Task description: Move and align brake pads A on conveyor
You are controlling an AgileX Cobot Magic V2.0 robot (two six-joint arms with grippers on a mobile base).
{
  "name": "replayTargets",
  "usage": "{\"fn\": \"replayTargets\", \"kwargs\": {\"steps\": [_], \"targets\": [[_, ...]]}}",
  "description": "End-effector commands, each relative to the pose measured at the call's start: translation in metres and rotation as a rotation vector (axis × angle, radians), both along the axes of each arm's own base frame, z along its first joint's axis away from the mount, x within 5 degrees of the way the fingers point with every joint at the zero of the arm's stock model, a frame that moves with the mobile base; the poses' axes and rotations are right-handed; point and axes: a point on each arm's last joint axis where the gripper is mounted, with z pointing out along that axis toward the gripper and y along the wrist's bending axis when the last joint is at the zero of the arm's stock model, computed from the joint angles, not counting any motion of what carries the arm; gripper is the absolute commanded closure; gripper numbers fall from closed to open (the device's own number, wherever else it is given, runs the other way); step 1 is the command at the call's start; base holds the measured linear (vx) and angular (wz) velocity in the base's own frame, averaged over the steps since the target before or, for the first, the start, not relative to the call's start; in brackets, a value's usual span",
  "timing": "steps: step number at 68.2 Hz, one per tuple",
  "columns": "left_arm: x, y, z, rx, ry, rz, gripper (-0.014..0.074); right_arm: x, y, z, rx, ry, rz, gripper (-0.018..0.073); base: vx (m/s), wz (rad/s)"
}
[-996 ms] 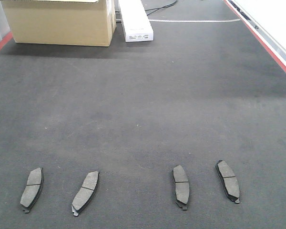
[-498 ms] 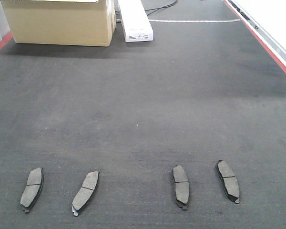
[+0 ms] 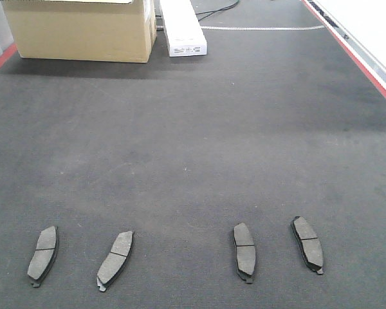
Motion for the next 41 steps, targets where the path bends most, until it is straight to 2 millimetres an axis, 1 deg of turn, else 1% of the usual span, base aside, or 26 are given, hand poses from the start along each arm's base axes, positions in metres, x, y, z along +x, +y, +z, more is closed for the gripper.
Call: {"fn": "replayTargets", "kwargs": {"steps": [1, 19, 41], "targets": [[-0.0002, -0.0005, 0.0011, -0.009, -0.066, -0.006, 0.0602, -0.0002, 0.0015, 0.0018, -0.003, -0.056, 0.021, 0.0571, 0.0, 0.0], [-0.0002, -0.0005, 0.0011, -0.009, -0.066, -0.006, 0.0602, -0.0001, 0.0054, 0.0017, -0.03, -0.054, 0.091, 0.0571, 0.0, 0.0], [-0.0002, -0.0005, 0.0011, -0.009, -0.066, -0.006, 0.0602, -0.0001, 0.0053, 0.0018, -0.026, -0.055, 0.089, 0.0571, 0.0, 0.0]]}}
